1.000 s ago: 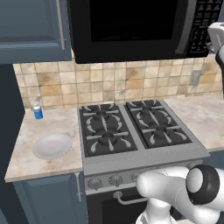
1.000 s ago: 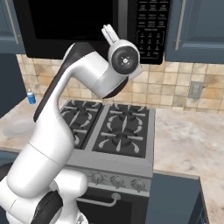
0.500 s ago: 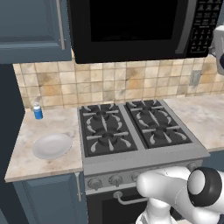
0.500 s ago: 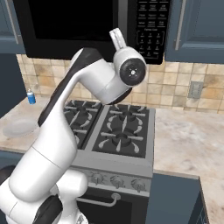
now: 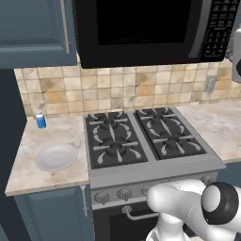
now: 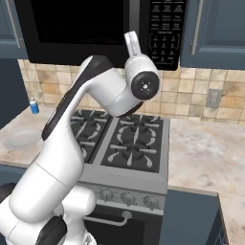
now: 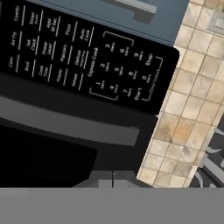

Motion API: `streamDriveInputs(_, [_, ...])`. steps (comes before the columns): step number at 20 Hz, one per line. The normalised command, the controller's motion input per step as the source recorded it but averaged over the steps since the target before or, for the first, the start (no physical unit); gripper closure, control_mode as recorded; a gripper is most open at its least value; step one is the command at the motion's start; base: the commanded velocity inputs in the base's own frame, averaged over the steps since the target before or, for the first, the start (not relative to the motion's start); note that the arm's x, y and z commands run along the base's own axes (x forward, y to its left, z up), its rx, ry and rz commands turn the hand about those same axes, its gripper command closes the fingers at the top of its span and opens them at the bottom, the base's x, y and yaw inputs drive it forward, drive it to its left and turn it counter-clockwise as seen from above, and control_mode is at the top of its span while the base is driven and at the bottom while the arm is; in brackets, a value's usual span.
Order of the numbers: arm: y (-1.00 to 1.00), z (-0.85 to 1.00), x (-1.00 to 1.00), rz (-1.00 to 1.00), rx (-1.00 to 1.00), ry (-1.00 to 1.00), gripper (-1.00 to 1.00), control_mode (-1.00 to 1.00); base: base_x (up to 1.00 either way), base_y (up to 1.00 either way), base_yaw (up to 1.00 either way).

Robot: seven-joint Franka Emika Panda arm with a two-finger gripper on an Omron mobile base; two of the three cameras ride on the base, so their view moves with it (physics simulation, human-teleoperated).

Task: Pick the mushroom from the counter and place it in the microwave. Then turn on the microwave.

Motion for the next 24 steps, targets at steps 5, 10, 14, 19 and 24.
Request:
streamDriveInputs(5, [-0.02, -0.07, 0.00, -0.03, 0.10, -0.01, 1.00, -1.00, 0.00, 0.00, 0.00])
streamDriveInputs(10, [0.00, -0.04, 0.01, -0.02, 0.05, -0.01, 1.00, -1.00, 0.00, 0.00, 0.00])
streamDriveInputs(14, [0.00, -0.04, 0.07, -0.03, 0.01, 0.00, 1.00, -1.00, 0.00, 0.00, 0.00])
streamDriveInputs(19, [0.00, -0.07, 0.08, -0.03, 0.01, 0.00, 1.00, -1.00, 0.00, 0.00, 0.00])
streamDriveInputs(24, [0.00, -0.07, 0.08, -0.02, 0.01, 0.00, 1.00, -1.00, 0.00, 0.00, 0.00])
